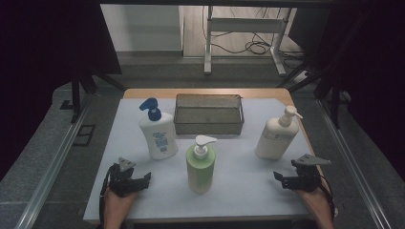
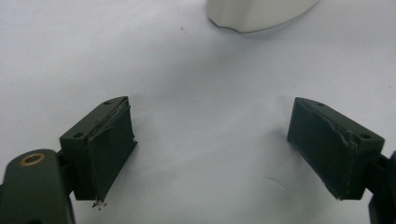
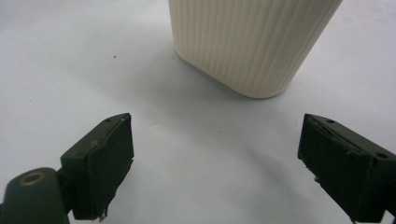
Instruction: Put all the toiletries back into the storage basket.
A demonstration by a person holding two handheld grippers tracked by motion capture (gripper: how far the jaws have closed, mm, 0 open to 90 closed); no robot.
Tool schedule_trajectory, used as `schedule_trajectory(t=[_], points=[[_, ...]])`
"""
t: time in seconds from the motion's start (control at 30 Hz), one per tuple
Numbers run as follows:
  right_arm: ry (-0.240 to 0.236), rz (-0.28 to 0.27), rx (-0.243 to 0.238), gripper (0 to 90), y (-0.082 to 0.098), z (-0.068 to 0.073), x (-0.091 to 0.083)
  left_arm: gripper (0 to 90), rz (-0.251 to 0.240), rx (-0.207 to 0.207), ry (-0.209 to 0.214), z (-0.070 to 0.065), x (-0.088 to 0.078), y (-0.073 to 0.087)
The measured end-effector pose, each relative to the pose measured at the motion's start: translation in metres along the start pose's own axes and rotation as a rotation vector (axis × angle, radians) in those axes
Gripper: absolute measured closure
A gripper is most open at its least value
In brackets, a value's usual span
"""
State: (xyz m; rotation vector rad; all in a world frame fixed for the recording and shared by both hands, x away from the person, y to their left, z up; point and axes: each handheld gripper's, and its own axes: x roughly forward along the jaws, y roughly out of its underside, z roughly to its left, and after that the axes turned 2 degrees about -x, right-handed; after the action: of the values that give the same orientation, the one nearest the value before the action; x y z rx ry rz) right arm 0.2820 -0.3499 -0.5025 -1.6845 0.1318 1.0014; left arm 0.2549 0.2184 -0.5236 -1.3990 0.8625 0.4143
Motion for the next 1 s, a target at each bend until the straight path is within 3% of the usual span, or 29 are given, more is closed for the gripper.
schedule_trajectory(t=[0.63, 1.0], points=[[0.026, 0.009, 0.042, 15.1, -0.011, -0.018, -0.003, 14.1, -0.001, 0.001, -0.001, 0.000, 0.000, 0.000], [0.012, 0.028, 0.048, 44.6, -0.016, -0.028, -0.004, 14.0, -0.001, 0.001, -0.002, 0.000, 0.000, 0.000]])
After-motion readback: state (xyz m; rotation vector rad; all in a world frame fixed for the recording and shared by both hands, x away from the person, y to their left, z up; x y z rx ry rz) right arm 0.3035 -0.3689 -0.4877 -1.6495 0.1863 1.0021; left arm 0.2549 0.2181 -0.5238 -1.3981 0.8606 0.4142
